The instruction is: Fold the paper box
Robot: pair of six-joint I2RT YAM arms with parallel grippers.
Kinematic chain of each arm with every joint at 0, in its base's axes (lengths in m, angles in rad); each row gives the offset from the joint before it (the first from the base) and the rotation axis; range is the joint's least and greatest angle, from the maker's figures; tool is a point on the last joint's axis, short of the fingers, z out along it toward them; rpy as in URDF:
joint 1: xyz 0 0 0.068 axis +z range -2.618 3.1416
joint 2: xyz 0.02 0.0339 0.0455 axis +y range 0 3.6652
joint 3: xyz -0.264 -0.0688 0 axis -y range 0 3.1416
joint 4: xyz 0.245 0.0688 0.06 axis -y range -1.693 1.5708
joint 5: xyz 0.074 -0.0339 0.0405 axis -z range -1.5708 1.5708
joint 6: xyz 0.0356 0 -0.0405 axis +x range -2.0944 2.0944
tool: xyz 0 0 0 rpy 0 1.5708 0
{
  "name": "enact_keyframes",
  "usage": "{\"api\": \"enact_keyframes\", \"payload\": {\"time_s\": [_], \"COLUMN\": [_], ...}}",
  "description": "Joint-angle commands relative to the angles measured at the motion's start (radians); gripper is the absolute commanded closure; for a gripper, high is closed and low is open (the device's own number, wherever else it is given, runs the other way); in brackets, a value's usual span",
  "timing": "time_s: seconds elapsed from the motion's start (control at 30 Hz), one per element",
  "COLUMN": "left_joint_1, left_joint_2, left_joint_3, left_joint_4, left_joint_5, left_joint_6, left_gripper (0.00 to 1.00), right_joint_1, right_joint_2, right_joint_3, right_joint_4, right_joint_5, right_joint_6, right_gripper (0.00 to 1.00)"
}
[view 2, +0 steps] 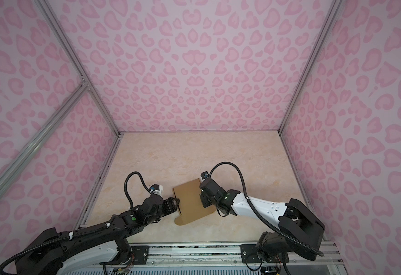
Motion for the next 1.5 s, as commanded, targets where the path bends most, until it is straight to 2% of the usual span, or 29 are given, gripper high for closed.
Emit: {"api": "enact_keyframes", "payload": {"time_s": [0.0, 0.17, 0.33, 0.57, 0.8, 0.97, 1.03, 1.3, 1.47], "left_joint_1": [0.000, -0.001, -0.001, 0.000, 0.000, 0.000, 0.000, -0.002, -0.014], "left_joint_2": [0.032, 0.061, 0.087, 0.177, 0.161, 0.198, 0.219, 0.247, 0.275], "left_joint_3": [0.017, 0.038, 0.055, 0.075, 0.078, 0.109, 0.118, 0.133, 0.154], "left_joint_4": [0.049, 0.082, 0.091, 0.142, 0.133, 0.148, 0.158, 0.188, 0.209], "left_joint_5": [0.011, 0.008, 0.003, 0.025, 0.005, 0.027, 0.038, 0.062, 0.074], "left_joint_6": [-0.002, 0.005, 0.016, 0.010, 0.022, 0.029, 0.029, 0.018, 0.008], "left_gripper": [0.37, 0.43, 0.52, 0.61, 0.61, 0.63, 0.69, 0.72, 0.73], "right_joint_1": [-0.016, -0.051, -0.055, -0.057, -0.072, -0.081, -0.079, -0.058, -0.022], "right_joint_2": [0.005, 0.019, 0.042, 0.078, 0.022, 0.070, 0.084, 0.079, 0.091], "right_joint_3": [-0.002, -0.014, -0.016, -0.025, -0.034, -0.041, -0.049, -0.041, -0.030], "right_joint_4": [0.001, 0.029, 0.056, 0.081, 0.067, 0.117, 0.150, 0.181, 0.192], "right_joint_5": [-0.049, -0.135, -0.197, -0.230, -0.221, -0.305, -0.332, -0.387, -0.383], "right_joint_6": [-0.009, -0.003, -0.021, -0.005, -0.012, 0.006, 0.024, 0.048, 0.068], "right_gripper": [0.67, 0.65, 0.63, 0.65, 0.64, 0.64, 0.64, 0.64, 0.64]}}
